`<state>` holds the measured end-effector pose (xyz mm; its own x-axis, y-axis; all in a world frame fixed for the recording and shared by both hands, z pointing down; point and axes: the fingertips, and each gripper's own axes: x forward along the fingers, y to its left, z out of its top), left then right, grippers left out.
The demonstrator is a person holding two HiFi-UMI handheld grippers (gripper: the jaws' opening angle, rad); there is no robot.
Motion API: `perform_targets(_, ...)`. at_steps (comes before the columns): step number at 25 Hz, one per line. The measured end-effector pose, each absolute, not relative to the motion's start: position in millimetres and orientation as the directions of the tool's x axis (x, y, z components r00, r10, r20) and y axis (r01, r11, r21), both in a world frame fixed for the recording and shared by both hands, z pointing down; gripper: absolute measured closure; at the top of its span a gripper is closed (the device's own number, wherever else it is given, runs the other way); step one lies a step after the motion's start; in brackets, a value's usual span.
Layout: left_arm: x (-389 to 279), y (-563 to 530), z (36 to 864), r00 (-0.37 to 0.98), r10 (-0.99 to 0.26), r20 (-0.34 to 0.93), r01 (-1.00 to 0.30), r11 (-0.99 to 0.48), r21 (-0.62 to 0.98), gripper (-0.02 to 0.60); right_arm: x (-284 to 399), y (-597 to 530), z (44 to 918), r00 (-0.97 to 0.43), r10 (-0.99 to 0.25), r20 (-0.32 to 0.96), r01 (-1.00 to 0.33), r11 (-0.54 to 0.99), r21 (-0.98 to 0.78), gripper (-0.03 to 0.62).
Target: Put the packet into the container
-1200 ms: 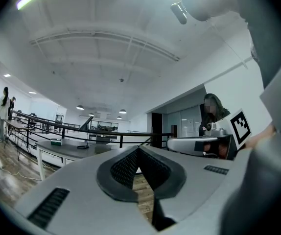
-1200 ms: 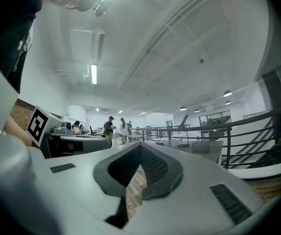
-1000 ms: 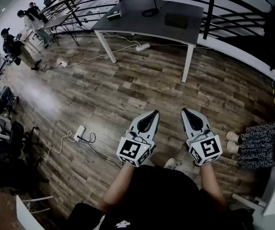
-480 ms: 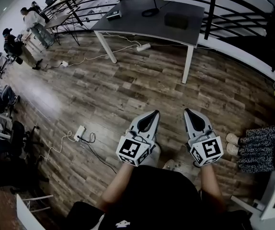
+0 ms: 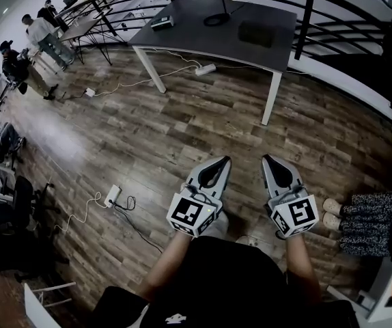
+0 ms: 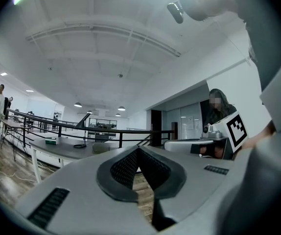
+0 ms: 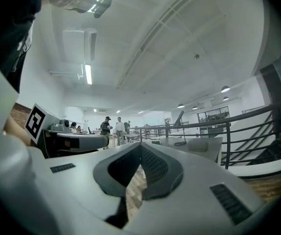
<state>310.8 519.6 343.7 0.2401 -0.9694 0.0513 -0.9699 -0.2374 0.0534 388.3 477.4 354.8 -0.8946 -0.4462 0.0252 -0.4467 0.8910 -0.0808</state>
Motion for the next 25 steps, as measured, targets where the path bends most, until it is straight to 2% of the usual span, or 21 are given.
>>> perform_targets(14,195.1,410.1,341.5,0.260,-0.965,0.044,-0.964,-0.256,0.077,0.584,276.3,373.6,348.2,-0.886,-0.461,0.039,-0.463,0.883,-0.075,0.590)
perform_targets(25,115.1,377.5,350.4,0.265,-0.964,0.018,-0.958,-0.261,0.114,0.584,199.4,338.8,351.7,-0.884,-0.464,0.056,-0.467,0.883,-0.050,0.589)
